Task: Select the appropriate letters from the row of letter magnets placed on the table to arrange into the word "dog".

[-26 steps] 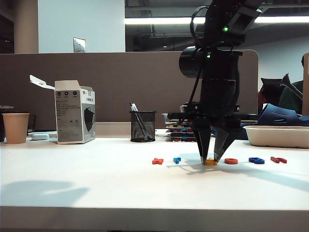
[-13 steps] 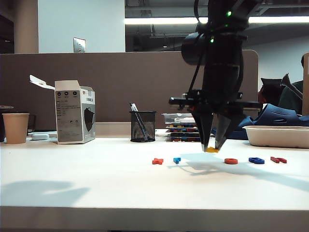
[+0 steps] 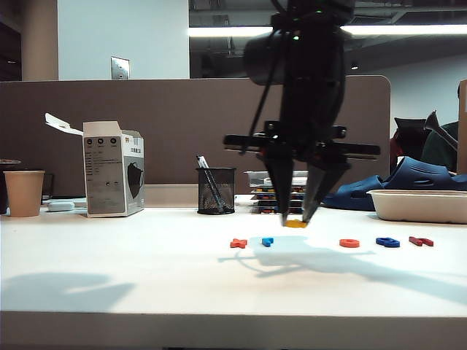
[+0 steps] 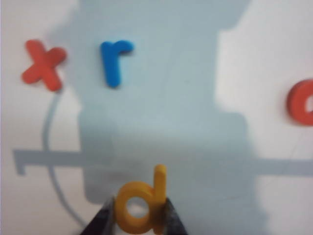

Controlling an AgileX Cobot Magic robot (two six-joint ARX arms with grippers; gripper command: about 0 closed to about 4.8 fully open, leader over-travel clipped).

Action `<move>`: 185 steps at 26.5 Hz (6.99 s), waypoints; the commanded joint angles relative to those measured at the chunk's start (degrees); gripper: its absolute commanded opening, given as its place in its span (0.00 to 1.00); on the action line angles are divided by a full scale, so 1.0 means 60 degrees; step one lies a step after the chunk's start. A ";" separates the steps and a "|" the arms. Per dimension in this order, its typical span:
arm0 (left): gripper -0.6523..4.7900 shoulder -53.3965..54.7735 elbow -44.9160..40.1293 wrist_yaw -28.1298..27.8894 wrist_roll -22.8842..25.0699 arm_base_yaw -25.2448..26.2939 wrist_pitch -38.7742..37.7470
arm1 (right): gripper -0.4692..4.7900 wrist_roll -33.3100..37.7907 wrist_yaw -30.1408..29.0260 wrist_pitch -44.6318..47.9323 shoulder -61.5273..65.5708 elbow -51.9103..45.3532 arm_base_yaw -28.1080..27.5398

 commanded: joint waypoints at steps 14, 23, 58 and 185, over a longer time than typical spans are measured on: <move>0.11 -0.0022 0.0033 -0.0058 0.0011 0.0000 0.0022 | 0.27 0.1111 0.0015 0.0069 -0.0015 -0.0525 0.0481; 0.11 -0.0022 0.0033 -0.0058 0.0011 0.0000 0.0022 | 0.27 0.1104 0.0007 0.0776 0.0004 -0.1191 0.0871; 0.11 -0.0022 0.0033 -0.0058 0.0011 0.0000 0.0022 | 0.43 0.1115 0.0011 0.0514 -0.0011 -0.1166 0.0856; 0.11 -0.0022 0.0033 -0.0058 0.0007 0.0000 0.0022 | 0.46 -0.1133 -0.0073 0.0601 0.0816 -0.0248 -0.2342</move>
